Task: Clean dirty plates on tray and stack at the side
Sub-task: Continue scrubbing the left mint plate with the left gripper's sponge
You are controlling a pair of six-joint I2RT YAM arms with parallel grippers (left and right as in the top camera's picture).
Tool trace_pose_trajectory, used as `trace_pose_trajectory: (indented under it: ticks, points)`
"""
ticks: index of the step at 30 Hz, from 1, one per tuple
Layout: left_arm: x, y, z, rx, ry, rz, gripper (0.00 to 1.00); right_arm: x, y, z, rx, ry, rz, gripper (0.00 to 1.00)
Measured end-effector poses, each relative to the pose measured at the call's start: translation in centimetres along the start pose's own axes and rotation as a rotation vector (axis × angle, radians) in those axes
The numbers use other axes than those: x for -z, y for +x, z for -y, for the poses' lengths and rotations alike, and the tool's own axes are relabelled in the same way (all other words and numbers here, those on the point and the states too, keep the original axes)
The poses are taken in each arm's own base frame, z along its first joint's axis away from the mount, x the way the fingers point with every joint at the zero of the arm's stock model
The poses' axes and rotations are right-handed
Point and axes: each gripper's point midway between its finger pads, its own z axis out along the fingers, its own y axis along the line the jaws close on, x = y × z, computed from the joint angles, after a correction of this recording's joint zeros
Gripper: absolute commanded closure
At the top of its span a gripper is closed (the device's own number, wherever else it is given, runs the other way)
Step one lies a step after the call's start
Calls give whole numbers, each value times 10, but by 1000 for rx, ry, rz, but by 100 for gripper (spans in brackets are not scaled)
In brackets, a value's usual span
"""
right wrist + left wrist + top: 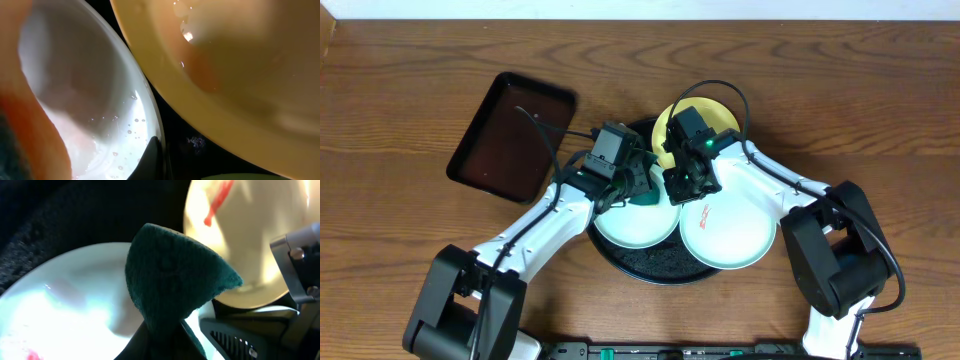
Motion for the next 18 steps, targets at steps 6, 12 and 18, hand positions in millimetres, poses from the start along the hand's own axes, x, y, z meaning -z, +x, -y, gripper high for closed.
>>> trace_pose_trajectory:
  ticks: [6,12,18]
  points:
    - [-5,4,-1,4,3,-19,93,0,0,0,0,0,0,99]
    - [-7,7,-4,5,-3,-26,92,0,0,0,0,0,0,99]
    - [-10,15,-13,6,-21,-44,92,0,0,0,0,0,0,99]
